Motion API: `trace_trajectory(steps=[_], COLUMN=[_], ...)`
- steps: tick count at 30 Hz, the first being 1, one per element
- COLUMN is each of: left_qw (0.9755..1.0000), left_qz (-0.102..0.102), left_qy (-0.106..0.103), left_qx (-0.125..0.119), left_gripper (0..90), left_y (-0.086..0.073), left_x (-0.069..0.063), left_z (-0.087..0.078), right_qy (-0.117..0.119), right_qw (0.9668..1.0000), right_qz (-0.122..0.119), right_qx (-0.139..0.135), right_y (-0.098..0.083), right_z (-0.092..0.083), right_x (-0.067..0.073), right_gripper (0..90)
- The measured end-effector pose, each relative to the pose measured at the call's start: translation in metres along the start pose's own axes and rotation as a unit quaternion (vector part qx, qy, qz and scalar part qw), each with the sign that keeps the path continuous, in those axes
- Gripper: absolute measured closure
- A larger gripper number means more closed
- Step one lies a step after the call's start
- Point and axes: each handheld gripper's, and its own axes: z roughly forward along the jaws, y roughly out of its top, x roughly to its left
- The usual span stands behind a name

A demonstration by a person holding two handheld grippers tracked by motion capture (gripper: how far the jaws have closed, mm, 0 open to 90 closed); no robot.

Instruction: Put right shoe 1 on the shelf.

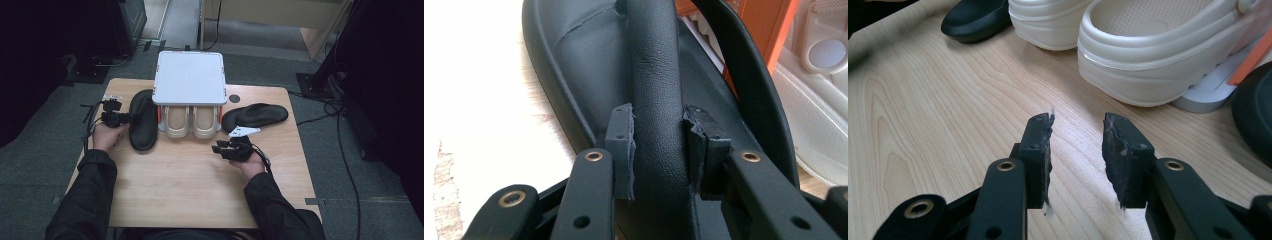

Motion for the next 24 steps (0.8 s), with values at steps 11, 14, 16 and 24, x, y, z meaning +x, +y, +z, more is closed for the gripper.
trace_trajectory(steps=[11,14,16,24], left_qw=[0.9998,0.9997,0.9997,0.9992], left_qz=[-0.016,-0.019,-0.018,-0.029], left_qy=[-0.006,-0.003,-0.004,-0.005], left_qx=[-0.010,-0.012,-0.013,-0.027], left_gripper=[68.0,68.0,68.0,68.1], left_y=[0.004,0.006,0.006,0.011], left_x=[-0.001,-0.003,-0.003,-0.001], left_z=[-0.011,-0.016,-0.019,-0.036], right_qy=[0.000,0.001,0.001,0.003], right_qw=[1.0000,1.0000,1.0000,1.0000], right_qz=[-0.003,-0.003,-0.002,0.001], right_qx=[-0.003,-0.002,-0.003,0.001], right_y=[0.000,0.001,0.001,0.001], right_z=[0.000,-0.001,-0.001,0.000], right_x=[0.000,0.000,-0.001,0.000], right_gripper=[64.7,64.7,64.7,64.7])
